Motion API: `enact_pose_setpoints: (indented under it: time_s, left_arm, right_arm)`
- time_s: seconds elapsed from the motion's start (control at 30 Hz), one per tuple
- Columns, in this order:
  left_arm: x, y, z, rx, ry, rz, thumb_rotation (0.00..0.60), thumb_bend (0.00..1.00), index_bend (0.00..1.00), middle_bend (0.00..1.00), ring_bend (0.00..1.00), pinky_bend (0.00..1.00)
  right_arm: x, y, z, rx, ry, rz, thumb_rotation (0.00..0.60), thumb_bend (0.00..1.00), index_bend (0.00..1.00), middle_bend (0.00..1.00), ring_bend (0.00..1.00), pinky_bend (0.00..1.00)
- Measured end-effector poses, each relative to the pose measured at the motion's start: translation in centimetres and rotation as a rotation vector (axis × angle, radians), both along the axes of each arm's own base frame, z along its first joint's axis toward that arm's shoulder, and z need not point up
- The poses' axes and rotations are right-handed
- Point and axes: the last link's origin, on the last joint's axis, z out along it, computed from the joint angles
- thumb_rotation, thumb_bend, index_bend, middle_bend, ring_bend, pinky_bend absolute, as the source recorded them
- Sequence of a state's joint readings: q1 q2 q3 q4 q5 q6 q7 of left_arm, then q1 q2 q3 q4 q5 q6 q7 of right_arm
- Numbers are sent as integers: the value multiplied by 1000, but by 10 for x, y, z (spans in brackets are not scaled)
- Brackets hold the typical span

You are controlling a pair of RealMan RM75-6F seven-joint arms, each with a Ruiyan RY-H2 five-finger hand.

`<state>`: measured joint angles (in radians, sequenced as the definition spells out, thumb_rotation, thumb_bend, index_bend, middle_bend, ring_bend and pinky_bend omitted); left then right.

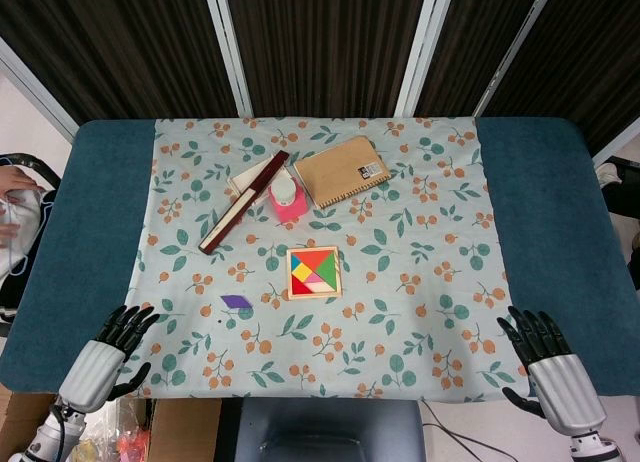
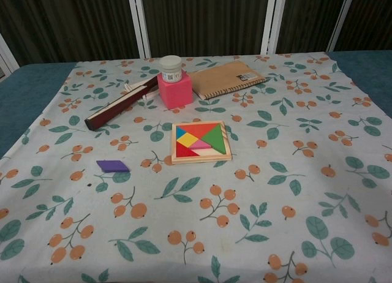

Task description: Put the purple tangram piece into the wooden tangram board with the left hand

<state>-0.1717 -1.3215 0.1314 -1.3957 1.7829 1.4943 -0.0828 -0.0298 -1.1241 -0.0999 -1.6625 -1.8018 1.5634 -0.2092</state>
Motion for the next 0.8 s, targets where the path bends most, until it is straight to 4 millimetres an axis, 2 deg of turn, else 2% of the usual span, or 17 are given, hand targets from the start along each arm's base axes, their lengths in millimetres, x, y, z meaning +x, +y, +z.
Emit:
enact_pose_setpoints:
  time_s: [0.2,0.23,0.27,0.33,0.37,0.4,0.47,0.6,0.7,0.8]
  left_arm:
    - [2,2,-8,-22,1,-6,600,402,13,41,5,59]
    - [3,3,-11,-23,-5,-8,600,402,16,76,48,93]
    - [4,4,-14,-21,-11,-9,600,401,24,160,164,191]
    - [9,8,-23,-15,-35,-13,600,402,48,364,433,469]
    - [12,10,-28,-13,-53,-16,600,401,72,531,628,698]
    - [17,13,-36,-12,-84,-14,600,400,99,691,798,883]
    - [24,16,-50,-25,-139,1,600,400,125,863,965,999]
    - [32,26,-72,-83,-154,67,600,400,153,990,1000,1000]
    - [39,39,-83,-90,-105,107,600,400,181,1000,1000,1000]
    - [55,55,-92,-60,-73,139,600,397,237,1000,1000,1000]
  right_arm:
    - [-1,1,1,-2,7,-5,600,121,0,0,0,0]
    - [-2,1,1,-5,5,-8,600,121,0,0,0,0]
    - [-2,1,1,-6,7,-9,600,121,0,0,0,0]
    - [-3,0,1,-7,10,-14,600,121,0,0,0,0]
    - [-3,0,1,-8,9,-16,600,121,0,0,0,0]
    - [-2,-1,1,-9,8,-16,600,121,0,0,0,0]
    - [-2,-2,0,-7,6,-15,600,121,0,0,0,0]
    - [-1,-4,-2,4,7,-13,600,121,0,0,0,0]
    - [0,-4,-4,17,7,-14,600,121,0,0,0,0]
    - [0,-6,-5,21,7,-16,600,121,0,0,0,0]
